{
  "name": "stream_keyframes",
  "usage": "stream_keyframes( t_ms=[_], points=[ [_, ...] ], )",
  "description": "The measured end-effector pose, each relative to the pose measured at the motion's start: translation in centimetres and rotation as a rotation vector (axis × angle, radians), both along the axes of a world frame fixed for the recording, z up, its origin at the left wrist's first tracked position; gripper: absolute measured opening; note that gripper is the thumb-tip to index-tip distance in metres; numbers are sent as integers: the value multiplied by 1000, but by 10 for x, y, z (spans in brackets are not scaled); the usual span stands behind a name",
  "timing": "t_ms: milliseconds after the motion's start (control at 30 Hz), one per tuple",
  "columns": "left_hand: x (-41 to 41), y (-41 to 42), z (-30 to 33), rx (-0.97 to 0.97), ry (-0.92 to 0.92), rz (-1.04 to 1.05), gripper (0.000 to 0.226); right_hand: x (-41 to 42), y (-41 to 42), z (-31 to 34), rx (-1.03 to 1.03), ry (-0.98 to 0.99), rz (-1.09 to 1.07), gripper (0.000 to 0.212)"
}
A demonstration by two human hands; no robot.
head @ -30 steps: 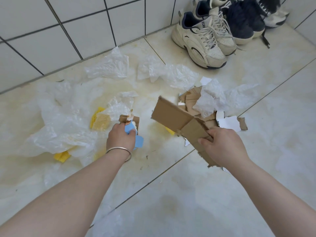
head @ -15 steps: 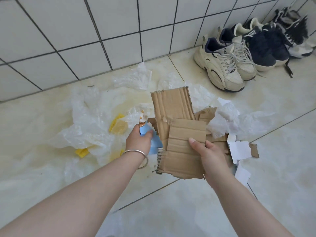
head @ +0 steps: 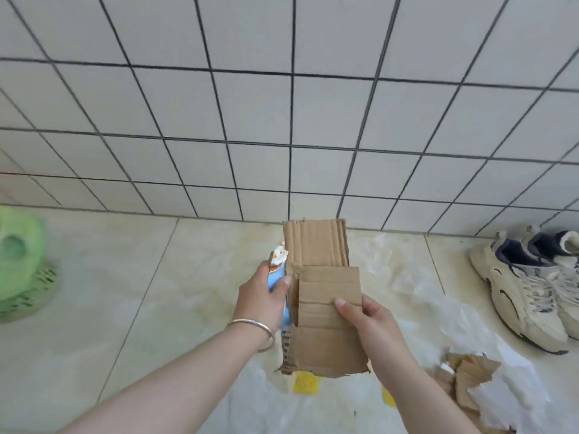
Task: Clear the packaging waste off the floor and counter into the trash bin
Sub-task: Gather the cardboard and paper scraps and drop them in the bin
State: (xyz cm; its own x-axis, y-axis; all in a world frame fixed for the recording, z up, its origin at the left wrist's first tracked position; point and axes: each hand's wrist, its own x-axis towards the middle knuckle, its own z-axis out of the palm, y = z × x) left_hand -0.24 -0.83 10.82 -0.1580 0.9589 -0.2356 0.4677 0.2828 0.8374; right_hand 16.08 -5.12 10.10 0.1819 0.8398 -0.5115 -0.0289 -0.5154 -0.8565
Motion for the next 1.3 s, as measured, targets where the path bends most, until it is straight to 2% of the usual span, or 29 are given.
stream_keyframes(
  t_ms=[200, 367, 433, 533, 567, 667, 833, 900, 1000, 1133, 1233, 1300],
  points=[
    [-125, 22, 21, 1, 13, -4, 29, -118, 60, 27, 68, -26, 33, 9],
    [-258, 52, 26, 74, -46, 135, 20, -264, 110, 34, 251, -136, 123, 5],
    [-316, 61, 23, 114, -19, 213, 19, -332, 127, 36, 300, -142, 166, 18],
    [-394, 70, 23, 212, 87, 340, 20, -425, 143, 39, 292, -119, 234, 52],
    [-420, 72, 23, 240, 107, 385, 21, -454, 148, 39, 267, -89, 268, 52],
    [-494, 81, 25, 305, 161, 510, 19, -533, 164, 43, 230, -36, 412, 22],
    [-594, 88, 23, 407, 176, 623, 15, -638, 193, 48, 338, -63, 593, 28],
    [-616, 89, 13, 325, 176, 638, 20, -664, 196, 40, 368, -139, 637, 32],
    [-635, 91, -13, 8, 202, 605, 31, -680, 196, 14, 304, -268, 693, 33],
    [-651, 97, -39, -279, 408, 359, 24, -684, 202, -26, 161, -394, 753, 40],
    [-655, 107, -55, -441, 609, 128, 25, -692, 209, -50, 117, -684, 907, 42],
    [-658, 116, -67, -518, 651, 96, 32, -700, 212, -62, 131, -929, 977, 40]
  ],
)
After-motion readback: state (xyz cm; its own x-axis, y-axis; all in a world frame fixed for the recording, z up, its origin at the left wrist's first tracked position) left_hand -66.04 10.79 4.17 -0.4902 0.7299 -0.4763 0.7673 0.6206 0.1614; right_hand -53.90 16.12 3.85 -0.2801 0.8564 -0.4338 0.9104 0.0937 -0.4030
